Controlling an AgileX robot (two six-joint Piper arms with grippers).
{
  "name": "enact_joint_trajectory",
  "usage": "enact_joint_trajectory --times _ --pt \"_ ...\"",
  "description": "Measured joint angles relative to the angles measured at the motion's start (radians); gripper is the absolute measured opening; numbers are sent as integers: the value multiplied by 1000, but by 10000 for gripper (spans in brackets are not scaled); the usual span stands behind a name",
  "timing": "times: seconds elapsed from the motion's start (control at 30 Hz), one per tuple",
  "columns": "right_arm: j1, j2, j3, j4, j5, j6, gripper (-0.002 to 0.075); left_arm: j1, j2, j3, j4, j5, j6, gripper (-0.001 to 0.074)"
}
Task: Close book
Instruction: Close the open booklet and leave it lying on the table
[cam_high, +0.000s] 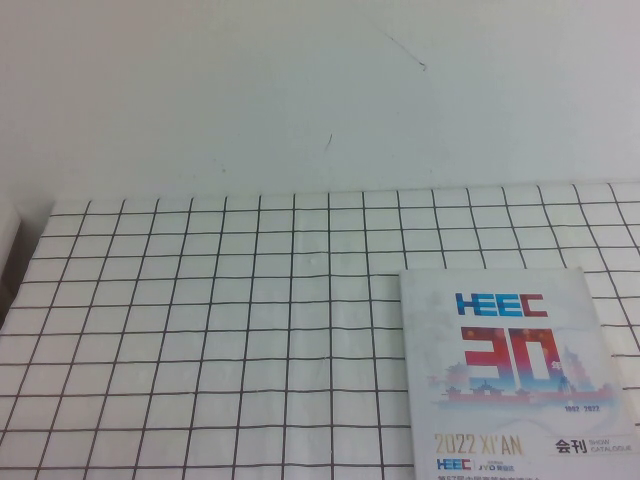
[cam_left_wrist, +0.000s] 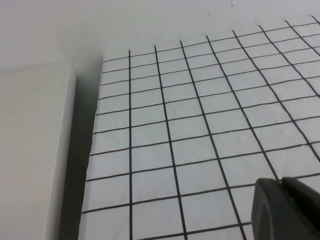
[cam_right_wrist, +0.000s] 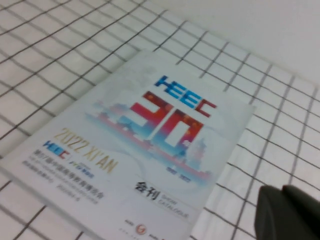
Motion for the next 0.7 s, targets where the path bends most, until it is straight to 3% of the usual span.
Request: enact_joint_trajectory --times 0.17,0.33,0.7 --pt "-153 -97 151 -2 -182 3 -3 0 0 0 0 0 0 -4" --pt "-230 -225 326 -6 -271 97 -3 0 0 0 0 0 0 -4" --pt "-251 -235 392 -77 -278 190 -3 0 0 0 0 2 0 -4"
